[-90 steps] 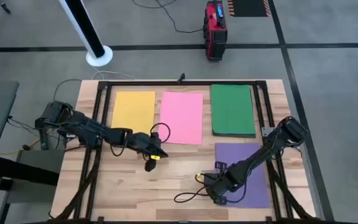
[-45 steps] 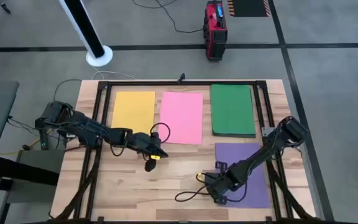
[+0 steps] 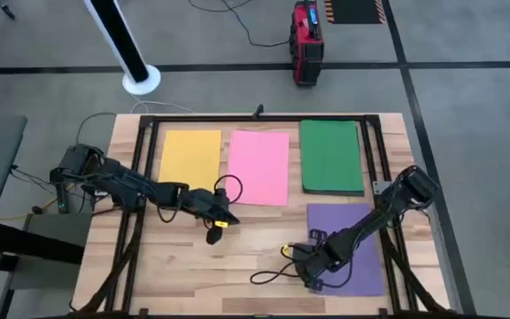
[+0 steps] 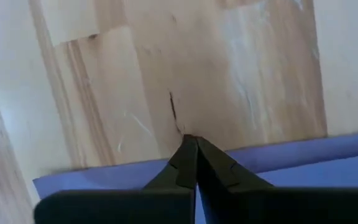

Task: Organize paper
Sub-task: Stack the top violet colored paper on top of the bottom violet colored paper

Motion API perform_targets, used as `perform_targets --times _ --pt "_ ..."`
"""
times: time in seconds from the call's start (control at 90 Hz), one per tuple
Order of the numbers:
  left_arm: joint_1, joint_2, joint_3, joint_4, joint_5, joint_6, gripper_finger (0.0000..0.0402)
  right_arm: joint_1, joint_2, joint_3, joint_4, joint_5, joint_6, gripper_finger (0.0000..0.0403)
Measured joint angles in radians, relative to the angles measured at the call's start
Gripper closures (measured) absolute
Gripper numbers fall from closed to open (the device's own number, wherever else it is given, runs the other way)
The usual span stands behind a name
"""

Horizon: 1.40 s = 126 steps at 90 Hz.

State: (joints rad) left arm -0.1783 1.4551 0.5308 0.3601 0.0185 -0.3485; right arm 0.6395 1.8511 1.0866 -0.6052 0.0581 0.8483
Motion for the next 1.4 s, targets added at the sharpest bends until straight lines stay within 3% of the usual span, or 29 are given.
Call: perform_targets --times 1.4 --pt "-0.002 0.000 0.000 -0.004 -0.004 0.000 0.0401 0.009 0.001 -0.001 -0.069 -0.033 0.110 0.0403"
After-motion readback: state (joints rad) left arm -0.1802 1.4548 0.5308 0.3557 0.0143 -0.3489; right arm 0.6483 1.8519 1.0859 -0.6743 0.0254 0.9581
